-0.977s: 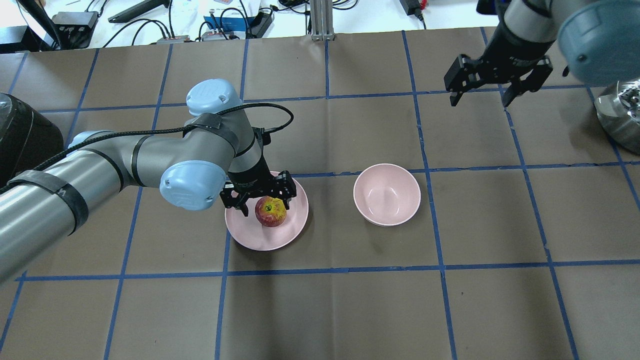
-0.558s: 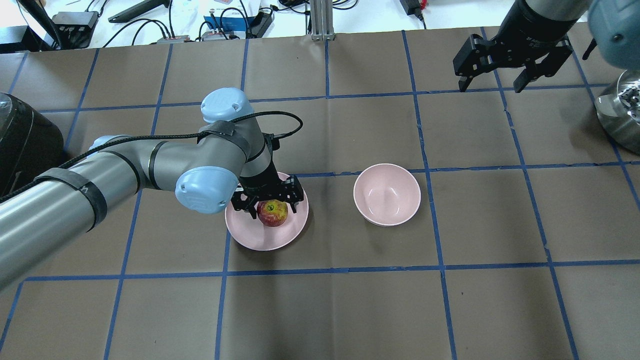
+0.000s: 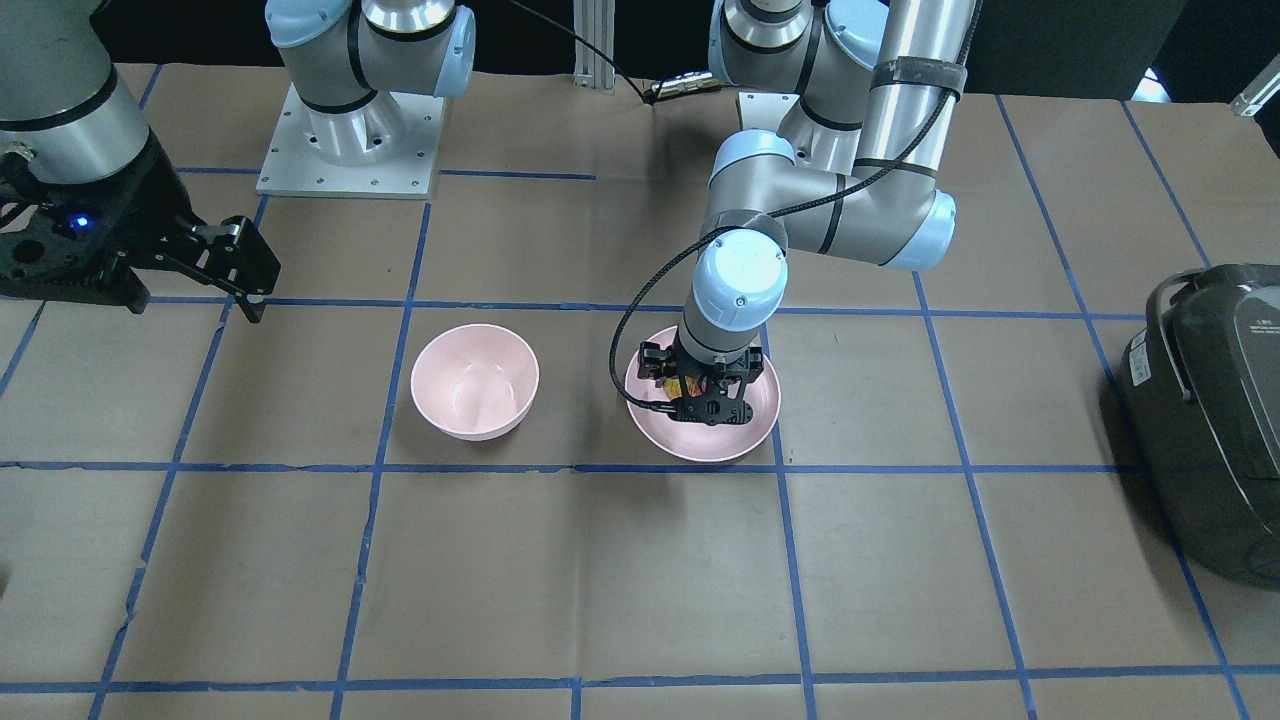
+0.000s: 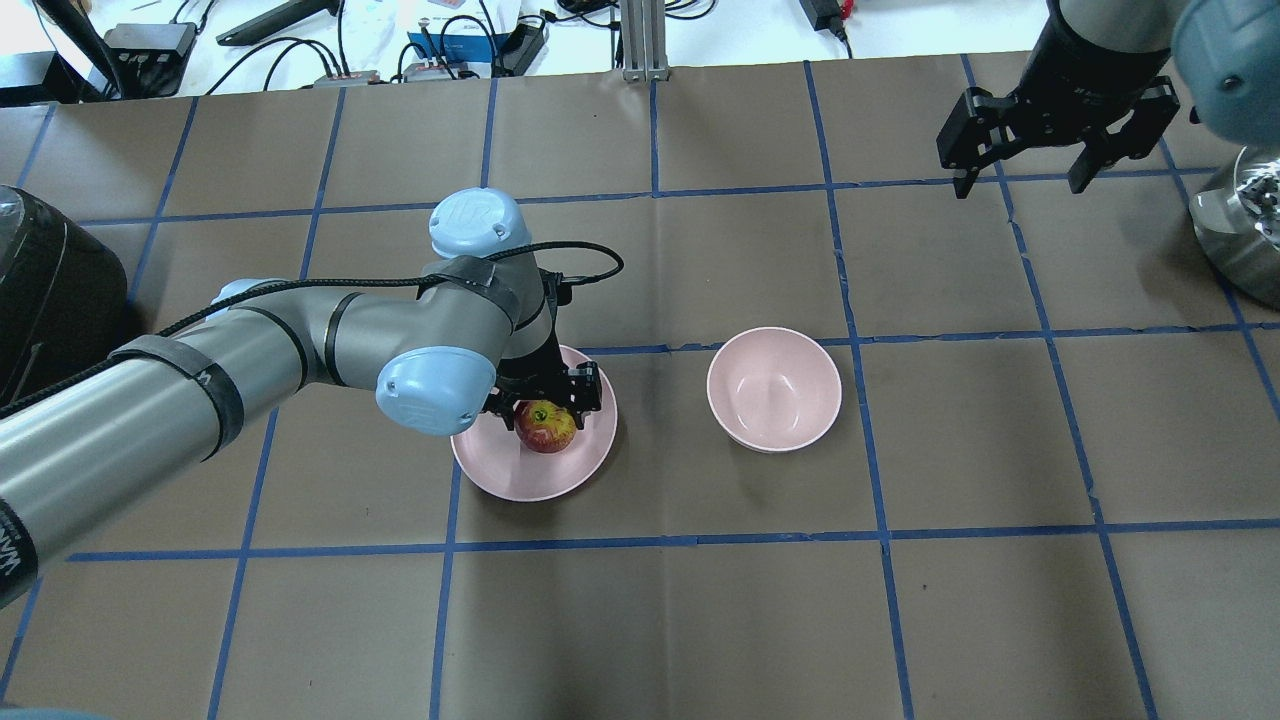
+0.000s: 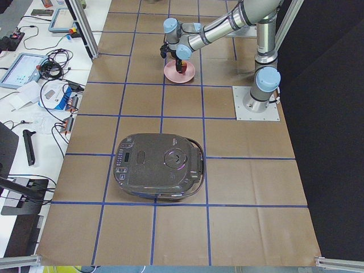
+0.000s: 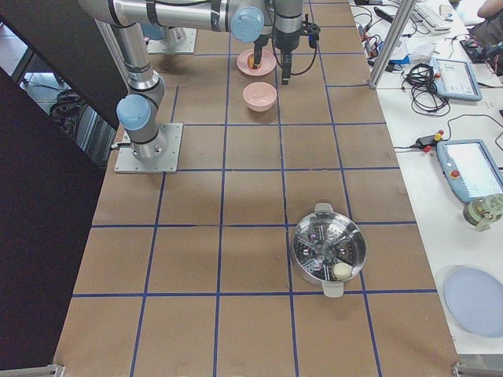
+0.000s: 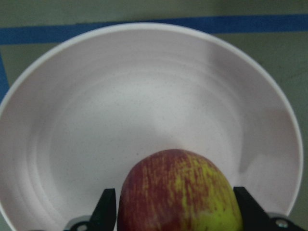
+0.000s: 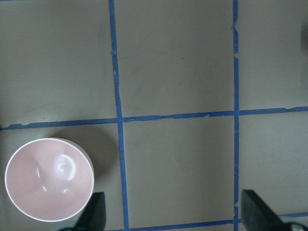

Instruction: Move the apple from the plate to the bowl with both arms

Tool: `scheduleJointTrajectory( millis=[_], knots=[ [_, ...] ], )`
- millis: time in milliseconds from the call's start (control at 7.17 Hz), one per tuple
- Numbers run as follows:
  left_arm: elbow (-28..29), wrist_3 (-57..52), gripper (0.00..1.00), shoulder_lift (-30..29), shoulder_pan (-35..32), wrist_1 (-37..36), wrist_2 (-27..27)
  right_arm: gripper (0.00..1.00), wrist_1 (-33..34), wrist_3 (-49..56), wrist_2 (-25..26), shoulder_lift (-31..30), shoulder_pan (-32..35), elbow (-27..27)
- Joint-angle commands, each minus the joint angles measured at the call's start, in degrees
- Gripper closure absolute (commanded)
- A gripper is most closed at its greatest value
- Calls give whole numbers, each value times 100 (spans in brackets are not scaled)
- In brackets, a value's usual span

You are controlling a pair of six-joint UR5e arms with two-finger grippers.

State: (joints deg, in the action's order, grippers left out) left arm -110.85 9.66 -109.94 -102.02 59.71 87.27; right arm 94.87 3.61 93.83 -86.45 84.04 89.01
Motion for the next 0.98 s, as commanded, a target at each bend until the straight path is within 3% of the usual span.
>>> scheduleJointTrajectory(
  millis=[0, 279, 419, 837],
  knots=[
    [72, -25, 85, 148, 6, 40, 36, 0, 32, 0, 118, -4, -2, 73],
    [307, 263, 86, 254, -37, 102, -60, 0, -21, 0, 118, 5, -28, 82],
    [683, 935, 86, 228, -177, 494, -191, 0, -21, 0, 118, 5, -28, 82],
    [1546, 2360, 86, 35, -950, 525, -744, 0, -12, 9, 118, 5, -20, 82]
  ],
)
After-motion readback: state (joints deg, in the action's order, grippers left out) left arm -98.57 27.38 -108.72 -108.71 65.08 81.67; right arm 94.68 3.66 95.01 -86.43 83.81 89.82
